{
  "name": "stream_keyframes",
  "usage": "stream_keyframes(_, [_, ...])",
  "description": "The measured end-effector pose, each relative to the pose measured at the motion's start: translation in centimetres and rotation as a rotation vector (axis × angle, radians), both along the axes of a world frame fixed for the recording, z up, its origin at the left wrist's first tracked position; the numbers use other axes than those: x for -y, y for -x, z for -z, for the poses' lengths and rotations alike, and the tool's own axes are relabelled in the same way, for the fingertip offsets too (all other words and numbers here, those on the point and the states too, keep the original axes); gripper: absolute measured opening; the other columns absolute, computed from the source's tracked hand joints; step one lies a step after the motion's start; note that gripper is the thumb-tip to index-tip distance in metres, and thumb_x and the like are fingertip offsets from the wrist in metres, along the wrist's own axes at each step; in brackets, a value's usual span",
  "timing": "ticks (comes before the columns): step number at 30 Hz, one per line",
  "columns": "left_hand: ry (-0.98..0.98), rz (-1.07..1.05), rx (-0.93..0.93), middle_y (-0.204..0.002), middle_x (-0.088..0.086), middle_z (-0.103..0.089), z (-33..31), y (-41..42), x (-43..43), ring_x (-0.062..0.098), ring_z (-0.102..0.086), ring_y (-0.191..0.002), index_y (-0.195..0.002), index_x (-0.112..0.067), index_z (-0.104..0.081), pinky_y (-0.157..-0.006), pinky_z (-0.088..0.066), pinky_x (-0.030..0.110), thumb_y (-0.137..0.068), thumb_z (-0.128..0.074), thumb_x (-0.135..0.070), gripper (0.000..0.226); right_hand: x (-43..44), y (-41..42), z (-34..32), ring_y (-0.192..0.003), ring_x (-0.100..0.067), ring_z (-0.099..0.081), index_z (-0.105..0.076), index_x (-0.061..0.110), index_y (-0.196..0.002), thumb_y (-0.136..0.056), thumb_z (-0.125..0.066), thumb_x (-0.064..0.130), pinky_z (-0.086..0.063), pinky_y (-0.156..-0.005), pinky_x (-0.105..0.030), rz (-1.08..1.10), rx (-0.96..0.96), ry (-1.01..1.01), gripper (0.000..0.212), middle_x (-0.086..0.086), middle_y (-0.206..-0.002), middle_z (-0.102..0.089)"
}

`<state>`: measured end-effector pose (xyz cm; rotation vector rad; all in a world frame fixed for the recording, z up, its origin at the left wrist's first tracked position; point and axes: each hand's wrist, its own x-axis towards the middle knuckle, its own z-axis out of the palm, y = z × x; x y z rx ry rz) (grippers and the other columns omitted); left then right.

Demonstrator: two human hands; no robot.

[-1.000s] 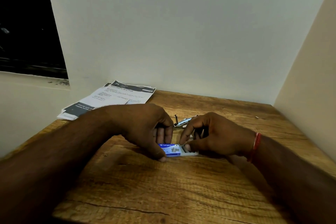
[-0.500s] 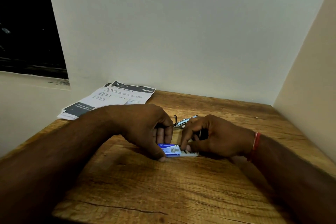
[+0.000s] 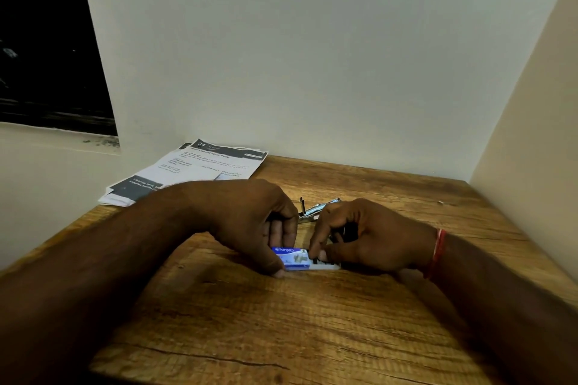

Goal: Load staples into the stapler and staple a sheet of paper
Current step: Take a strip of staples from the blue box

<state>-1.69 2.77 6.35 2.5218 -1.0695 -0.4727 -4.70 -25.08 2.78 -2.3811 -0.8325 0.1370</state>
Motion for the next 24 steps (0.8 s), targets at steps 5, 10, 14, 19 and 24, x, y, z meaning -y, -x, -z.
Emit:
stream_keyframes(5, [0.002,0.002,0.024,-0.093,-0.01,-0.083,0.2,0.0,0.1,-0.003,-0.071,-0.071,-0.102,-0.026,-0.081,-0.067,-0.056,0.018,-0.079,-0.104,-0.037,0.035,0.2,0.0,-0.1,-0.086,-0.027,-0.071,-0.088,0.034,-0.105,-0.097,-0.087,0.024,-0.06,-0.077,-0.05,-0.009,-0.005,0.019,0.013,0.009,-0.103,-0.082])
stream_keyframes(10, [0.003,0.005,0.027,-0.093,-0.01,-0.084,0.2,-0.1,0.1,-0.002,-0.071,-0.071,-0.102,-0.026,-0.081,-0.066,-0.055,0.016,-0.079,-0.104,-0.036,0.034,0.3,-0.1,-0.2,-0.088,-0.023,-0.072,-0.088,0.034,-0.105,-0.093,-0.091,0.027,-0.061,-0.08,-0.046,-0.018,-0.006,0.026,0.014,0.01,-0.104,-0.081])
stream_keyframes(14, [0.003,0.0,0.021,-0.092,-0.009,-0.084,0.2,-0.1,0.1,-0.002,-0.071,-0.071,-0.102,-0.026,-0.081,-0.068,-0.056,0.019,-0.079,-0.104,-0.035,0.034,0.2,-0.1,-0.1,-0.091,-0.015,-0.071,-0.086,0.036,-0.102,-0.094,-0.09,0.027,-0.06,-0.078,-0.032,-0.019,0.001,0.061,0.013,0.014,-0.106,-0.078])
stream_keyframes(19, [-0.005,0.007,0.017,-0.088,-0.012,-0.083,0.2,-0.1,0.1,0.0,-0.072,-0.072,-0.102,-0.026,-0.081,-0.071,-0.059,0.024,-0.08,-0.104,-0.036,0.034,-0.2,-0.1,0.3,-0.098,-0.008,-0.068,-0.081,0.035,-0.104,-0.099,-0.084,0.024,-0.057,-0.083,-0.023,-0.038,0.04,0.091,0.012,0.019,-0.109,-0.071])
stream_keyframes(24, [-0.01,0.01,0.017,-0.087,-0.014,-0.081,0.0,-0.1,0.1,-0.002,-0.071,-0.072,-0.101,-0.027,-0.081,-0.071,-0.058,0.023,-0.08,-0.103,-0.038,0.033,-0.8,0.0,0.9,-0.106,-0.011,-0.069,-0.076,0.036,-0.105,-0.102,-0.079,0.025,-0.061,-0.098,-0.047,-0.02,0.04,0.029,0.012,0.012,-0.111,-0.071])
